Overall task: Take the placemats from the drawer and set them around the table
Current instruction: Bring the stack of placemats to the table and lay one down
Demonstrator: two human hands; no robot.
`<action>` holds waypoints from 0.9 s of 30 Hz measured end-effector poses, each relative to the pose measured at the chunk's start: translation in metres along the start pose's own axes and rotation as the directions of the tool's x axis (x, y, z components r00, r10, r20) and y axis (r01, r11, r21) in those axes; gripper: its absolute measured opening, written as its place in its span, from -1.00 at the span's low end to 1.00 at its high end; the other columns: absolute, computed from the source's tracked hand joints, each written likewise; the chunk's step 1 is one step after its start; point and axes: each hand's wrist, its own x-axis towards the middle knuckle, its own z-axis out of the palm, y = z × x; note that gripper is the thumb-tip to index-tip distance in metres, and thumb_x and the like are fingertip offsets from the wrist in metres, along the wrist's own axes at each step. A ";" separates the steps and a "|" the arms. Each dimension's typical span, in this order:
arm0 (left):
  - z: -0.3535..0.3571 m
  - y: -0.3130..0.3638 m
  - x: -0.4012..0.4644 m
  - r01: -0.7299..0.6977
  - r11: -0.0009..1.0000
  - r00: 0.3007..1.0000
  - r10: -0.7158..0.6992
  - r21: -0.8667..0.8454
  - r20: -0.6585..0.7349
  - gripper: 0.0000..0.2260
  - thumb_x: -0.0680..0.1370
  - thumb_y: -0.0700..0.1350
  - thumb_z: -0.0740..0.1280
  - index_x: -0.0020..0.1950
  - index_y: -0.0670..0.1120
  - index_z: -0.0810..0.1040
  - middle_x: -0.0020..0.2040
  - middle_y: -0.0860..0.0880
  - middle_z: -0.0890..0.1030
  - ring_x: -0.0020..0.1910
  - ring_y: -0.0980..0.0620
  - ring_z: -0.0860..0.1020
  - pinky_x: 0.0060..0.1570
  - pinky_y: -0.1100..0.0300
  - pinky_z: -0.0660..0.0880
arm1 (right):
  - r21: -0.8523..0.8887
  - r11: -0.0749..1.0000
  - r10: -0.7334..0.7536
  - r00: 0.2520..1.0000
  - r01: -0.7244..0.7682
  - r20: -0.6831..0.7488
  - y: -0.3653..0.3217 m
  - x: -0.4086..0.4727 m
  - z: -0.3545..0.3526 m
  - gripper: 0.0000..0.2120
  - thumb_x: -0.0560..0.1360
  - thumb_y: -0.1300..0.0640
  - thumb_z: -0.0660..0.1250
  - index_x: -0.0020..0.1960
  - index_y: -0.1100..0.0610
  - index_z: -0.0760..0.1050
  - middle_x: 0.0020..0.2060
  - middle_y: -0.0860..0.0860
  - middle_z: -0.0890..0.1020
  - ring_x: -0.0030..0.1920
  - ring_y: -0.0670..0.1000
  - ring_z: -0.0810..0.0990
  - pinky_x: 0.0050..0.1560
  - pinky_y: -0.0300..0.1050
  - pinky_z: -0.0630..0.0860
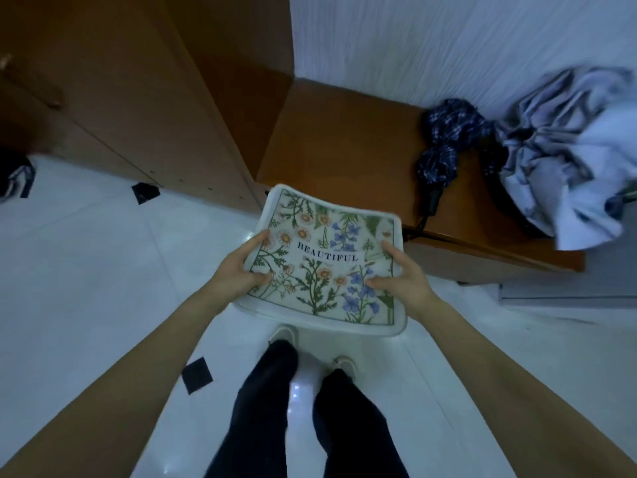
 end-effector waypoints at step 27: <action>-0.045 0.063 -0.480 -0.312 0.927 0.709 0.081 -0.209 -0.700 -0.29 0.39 -0.27 0.47 0.39 0.26 0.34 0.15 0.07 0.59 -0.02 -0.01 0.65 0.01 0.00 0.60 | -0.101 0.859 -0.359 0.729 0.503 0.583 -0.205 -0.375 0.103 -0.26 0.32 0.50 0.47 0.33 -0.11 0.49 0.09 -0.03 0.66 0.00 0.02 0.69 -0.13 -0.02 0.66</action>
